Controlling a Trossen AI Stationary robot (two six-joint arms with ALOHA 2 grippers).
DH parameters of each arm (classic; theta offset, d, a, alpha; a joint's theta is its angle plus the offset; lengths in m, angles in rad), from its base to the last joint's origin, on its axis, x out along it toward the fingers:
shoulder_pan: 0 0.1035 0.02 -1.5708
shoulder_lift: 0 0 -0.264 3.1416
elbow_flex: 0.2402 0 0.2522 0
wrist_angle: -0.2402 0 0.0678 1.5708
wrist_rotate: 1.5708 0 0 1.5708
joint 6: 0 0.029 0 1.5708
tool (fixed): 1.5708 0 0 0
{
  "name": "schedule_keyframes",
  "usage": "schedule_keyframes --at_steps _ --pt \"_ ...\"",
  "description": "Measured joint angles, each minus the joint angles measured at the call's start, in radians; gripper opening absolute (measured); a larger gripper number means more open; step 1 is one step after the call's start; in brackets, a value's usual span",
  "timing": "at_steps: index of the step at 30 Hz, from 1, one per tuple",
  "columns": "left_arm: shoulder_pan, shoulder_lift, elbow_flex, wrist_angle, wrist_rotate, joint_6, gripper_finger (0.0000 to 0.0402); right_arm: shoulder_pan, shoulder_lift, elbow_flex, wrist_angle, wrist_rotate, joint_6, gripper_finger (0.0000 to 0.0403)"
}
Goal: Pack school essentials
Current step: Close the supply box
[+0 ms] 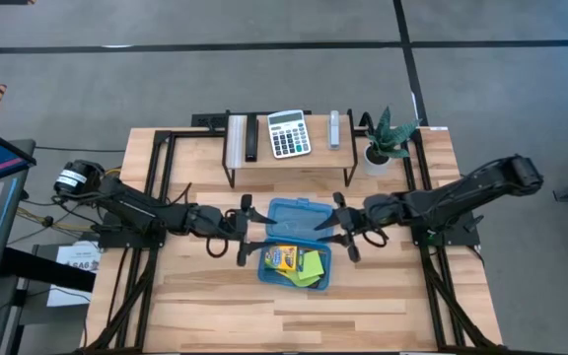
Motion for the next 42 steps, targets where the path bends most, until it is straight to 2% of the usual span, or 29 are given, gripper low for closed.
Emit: schedule_keyframes --at_steps 4,10,14,19,26,34,42 --pt "0.014 -0.053 -0.028 -0.021 0.002 0.017 0.0251 0.001 -0.036 -0.007 -0.015 0.000 0.007 0.0144" --pt "0.014 -0.289 -0.086 -0.177 -0.026 0.002 0.0251 0.001 -0.102 -0.128 0.078 0.001 0.057 0.0126" --pt "-0.006 -0.451 -0.161 -0.182 -0.050 0.008 0.0251 -0.007 -0.157 -0.223 0.146 0.045 0.095 0.0119" --pt "-0.015 -0.559 -0.269 -0.170 -0.135 -0.019 0.0251 -0.027 -0.194 -0.295 0.238 0.082 0.100 0.0118" --pt "0.012 -0.573 -0.353 -0.191 -0.268 -0.113 0.0251 -0.075 -0.145 -0.303 0.248 0.082 0.100 0.0118" --pt "0.034 -0.523 -0.356 -0.237 -0.275 -0.184 0.0251 -0.129 -0.026 -0.303 0.261 0.082 0.134 0.0118" --pt "0.035 -0.492 -0.355 -0.234 -0.303 -0.189 0.0251 -0.161 0.014 -0.302 0.259 0.082 0.140 0.0118"
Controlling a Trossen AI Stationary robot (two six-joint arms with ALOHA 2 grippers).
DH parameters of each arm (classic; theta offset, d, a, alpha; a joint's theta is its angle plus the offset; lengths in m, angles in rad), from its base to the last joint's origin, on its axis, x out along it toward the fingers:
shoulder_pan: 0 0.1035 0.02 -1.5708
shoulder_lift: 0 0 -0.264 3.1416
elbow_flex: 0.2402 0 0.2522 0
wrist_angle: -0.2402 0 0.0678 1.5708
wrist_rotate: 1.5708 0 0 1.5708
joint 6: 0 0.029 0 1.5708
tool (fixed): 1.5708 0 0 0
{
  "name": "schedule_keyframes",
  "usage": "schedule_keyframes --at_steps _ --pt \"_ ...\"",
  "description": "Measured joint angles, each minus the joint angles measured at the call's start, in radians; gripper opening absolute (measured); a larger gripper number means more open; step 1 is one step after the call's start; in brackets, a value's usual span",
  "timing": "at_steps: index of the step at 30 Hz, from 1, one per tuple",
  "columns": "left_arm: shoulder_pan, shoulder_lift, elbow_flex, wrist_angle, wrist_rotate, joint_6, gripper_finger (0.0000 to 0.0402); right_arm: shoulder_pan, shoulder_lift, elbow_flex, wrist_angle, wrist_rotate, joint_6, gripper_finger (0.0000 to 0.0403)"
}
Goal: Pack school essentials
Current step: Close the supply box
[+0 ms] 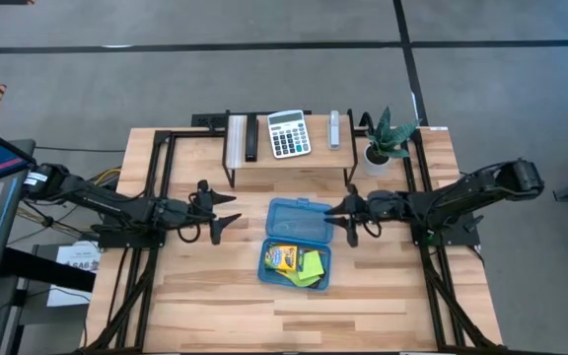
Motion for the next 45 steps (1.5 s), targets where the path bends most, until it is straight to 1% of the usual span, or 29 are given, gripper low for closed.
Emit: schedule_keyframes --at_steps 6,10,12,14,18,21,25,26,29,33,37,40,45 --pt "0.000 -0.004 0.001 0.013 -0.001 -0.007 0.0251 -0.005 -0.003 0.000 0.001 0.000 0.010 0.0118" --pt "0.000 -0.004 0.001 0.030 -0.021 -0.008 0.0251 -0.004 -0.003 0.000 0.000 -0.003 0.010 0.0118" --pt "0.000 -0.004 0.001 0.030 -0.023 -0.007 0.0244 -0.004 -0.003 0.000 0.000 -0.003 0.009 0.0118" --pt "0.000 -0.004 0.001 0.029 -0.023 -0.007 0.0228 -0.004 -0.003 0.000 0.000 -0.004 0.005 0.0118" --pt "0.000 -0.004 0.001 0.027 -0.023 -0.004 0.0173 -0.013 -0.003 0.000 0.000 -0.005 0.005 0.0118" --pt "0.000 -0.004 0.001 0.026 -0.008 0.014 0.0116 -0.015 -0.003 0.000 0.001 -0.005 0.031 0.0118" --pt "0.000 -0.016 0.001 0.019 0.036 0.039 0.0026 -0.003 -0.003 0.000 0.001 -0.005 0.055 0.0118" --pt "0.000 -0.029 0.001 0.019 0.045 0.043 0.0013 0.001 -0.003 0.000 0.004 -0.005 0.055 0.0118" --pt "0.000 -0.073 0.002 0.018 0.062 0.065 0.0008 0.012 -0.003 0.000 0.030 -0.005 0.055 0.0118" --pt "-0.004 -0.162 0.003 -0.006 0.066 0.076 0.0001 0.021 -0.005 0.000 0.056 -0.006 0.054 0.0118" --pt "-0.004 -0.219 0.003 -0.031 0.103 0.076 0.0003 0.023 -0.023 0.000 0.051 -0.006 0.054 0.0113" --pt "-0.004 -0.235 0.003 -0.052 0.116 0.072 0.0003 0.036 -0.048 0.000 0.050 -0.006 0.053 0.0091" --pt "-0.005 -0.233 0.003 -0.060 0.113 0.078 0.0004 0.050 -0.086 0.000 0.046 -0.007 0.016 0.0040"
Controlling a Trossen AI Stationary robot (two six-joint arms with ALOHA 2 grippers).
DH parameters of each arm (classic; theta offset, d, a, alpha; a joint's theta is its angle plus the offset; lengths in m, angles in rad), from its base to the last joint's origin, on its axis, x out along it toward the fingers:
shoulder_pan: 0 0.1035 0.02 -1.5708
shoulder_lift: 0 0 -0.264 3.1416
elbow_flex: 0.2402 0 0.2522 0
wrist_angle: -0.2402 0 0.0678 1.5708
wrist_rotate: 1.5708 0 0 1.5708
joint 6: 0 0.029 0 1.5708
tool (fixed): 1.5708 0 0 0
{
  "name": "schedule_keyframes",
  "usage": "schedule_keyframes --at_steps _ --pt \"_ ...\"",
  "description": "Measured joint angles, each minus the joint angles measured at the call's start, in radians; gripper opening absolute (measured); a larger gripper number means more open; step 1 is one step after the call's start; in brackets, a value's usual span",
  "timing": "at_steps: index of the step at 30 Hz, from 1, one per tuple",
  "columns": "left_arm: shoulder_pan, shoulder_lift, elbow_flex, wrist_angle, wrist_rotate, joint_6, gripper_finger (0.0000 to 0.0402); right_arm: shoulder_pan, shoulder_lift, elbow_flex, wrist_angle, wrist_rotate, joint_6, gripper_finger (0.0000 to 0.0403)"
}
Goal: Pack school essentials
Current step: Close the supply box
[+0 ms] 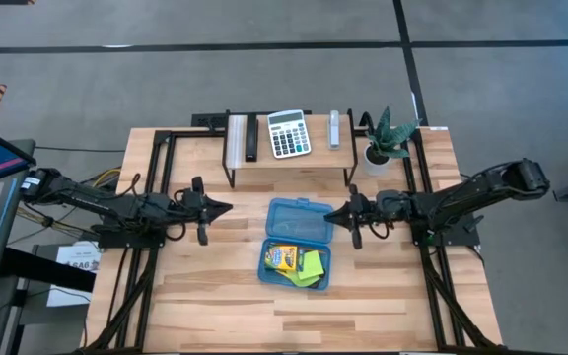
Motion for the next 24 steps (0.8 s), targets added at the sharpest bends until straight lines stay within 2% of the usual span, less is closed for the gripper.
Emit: schedule_keyframes --at_steps 3,12,20,24 --pt "0.000 0.001 0.000 -0.003 -0.001 -0.018 0.0004 0.011 -0.017 0.000 -0.005 0.000 -0.010 0.0009" --pt "0.000 0.001 0.000 0.001 -0.001 -0.038 0.0004 0.026 -0.024 0.000 -0.006 -0.001 -0.015 0.0004" --pt "0.000 0.001 0.000 0.008 0.031 -0.067 0.0004 0.023 -0.013 0.000 0.015 -0.002 0.027 0.0040" --pt "0.000 0.001 0.000 0.008 0.049 -0.080 0.0004 0.022 -0.014 0.000 0.051 -0.002 0.035 0.0044"
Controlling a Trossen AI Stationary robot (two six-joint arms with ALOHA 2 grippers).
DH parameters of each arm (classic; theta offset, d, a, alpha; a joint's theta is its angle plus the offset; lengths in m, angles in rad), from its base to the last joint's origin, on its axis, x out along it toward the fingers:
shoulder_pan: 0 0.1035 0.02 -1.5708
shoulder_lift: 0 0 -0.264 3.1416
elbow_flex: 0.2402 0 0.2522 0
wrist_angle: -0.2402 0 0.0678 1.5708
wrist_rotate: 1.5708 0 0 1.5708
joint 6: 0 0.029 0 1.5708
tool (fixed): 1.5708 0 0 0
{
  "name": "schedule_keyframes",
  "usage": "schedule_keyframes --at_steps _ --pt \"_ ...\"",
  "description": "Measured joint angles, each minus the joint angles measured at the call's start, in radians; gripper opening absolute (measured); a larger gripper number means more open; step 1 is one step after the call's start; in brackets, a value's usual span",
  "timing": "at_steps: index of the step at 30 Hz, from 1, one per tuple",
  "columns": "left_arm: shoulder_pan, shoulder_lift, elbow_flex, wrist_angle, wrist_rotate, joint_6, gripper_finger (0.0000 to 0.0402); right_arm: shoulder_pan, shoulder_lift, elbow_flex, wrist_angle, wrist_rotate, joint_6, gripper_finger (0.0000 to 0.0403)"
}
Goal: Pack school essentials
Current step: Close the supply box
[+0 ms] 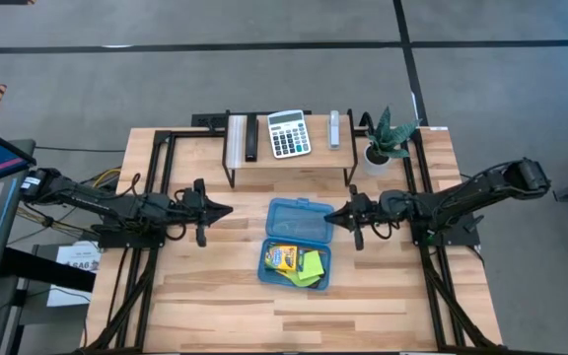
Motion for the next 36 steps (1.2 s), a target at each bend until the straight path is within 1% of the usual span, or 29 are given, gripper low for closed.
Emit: schedule_keyframes --at_steps 4,11,15,22,36 --pt "0.000 0.000 0.000 0.000 0.005 0.005 0.0004 -0.001 0.000 0.000 0.013 0.000 -0.038 0.0035" --pt "0.000 0.000 0.000 0.000 0.005 -0.017 0.0004 -0.002 0.000 0.000 0.016 0.000 -0.016 0.0015" --pt "0.000 0.000 0.000 0.000 0.002 -0.018 0.0004 -0.001 0.000 0.000 0.016 0.000 -0.016 0.0016" --pt "0.000 0.000 0.000 0.000 -0.047 -0.018 0.0004 -0.003 0.000 0.000 0.016 0.001 -0.023 0.0015" --pt "0.000 0.000 0.000 0.000 -0.048 -0.019 0.0004 -0.003 0.000 0.000 0.016 0.002 -0.023 0.0023"
